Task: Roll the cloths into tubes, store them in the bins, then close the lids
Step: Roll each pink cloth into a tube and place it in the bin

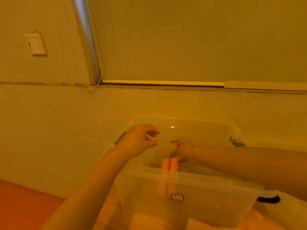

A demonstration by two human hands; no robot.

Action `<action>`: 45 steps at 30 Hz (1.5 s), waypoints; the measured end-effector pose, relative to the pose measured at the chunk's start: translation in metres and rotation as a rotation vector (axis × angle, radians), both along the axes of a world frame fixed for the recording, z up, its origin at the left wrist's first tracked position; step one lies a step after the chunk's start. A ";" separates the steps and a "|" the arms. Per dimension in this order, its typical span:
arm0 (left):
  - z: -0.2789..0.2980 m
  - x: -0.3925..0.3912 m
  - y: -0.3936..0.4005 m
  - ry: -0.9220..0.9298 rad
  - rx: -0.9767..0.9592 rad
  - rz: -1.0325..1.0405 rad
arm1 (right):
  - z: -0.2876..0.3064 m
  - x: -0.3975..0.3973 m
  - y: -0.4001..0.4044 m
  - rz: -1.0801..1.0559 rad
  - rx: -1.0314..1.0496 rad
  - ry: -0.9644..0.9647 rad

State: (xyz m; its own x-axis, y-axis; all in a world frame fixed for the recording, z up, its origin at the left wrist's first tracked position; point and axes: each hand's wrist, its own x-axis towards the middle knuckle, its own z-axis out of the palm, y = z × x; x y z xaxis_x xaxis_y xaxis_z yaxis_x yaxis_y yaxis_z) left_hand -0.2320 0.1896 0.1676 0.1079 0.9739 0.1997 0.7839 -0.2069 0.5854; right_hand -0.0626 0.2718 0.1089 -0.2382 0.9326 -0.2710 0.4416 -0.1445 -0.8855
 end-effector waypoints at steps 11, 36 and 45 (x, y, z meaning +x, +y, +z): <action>0.038 0.035 -0.051 -0.314 0.166 0.132 | 0.086 0.046 -0.082 -0.057 0.175 0.457; -0.107 0.150 -0.233 -0.413 0.073 0.139 | -0.043 0.208 -0.307 -0.284 -0.026 0.478; -0.148 0.128 -0.212 -0.307 -0.164 0.170 | -0.080 0.186 -0.285 -0.418 -0.103 0.336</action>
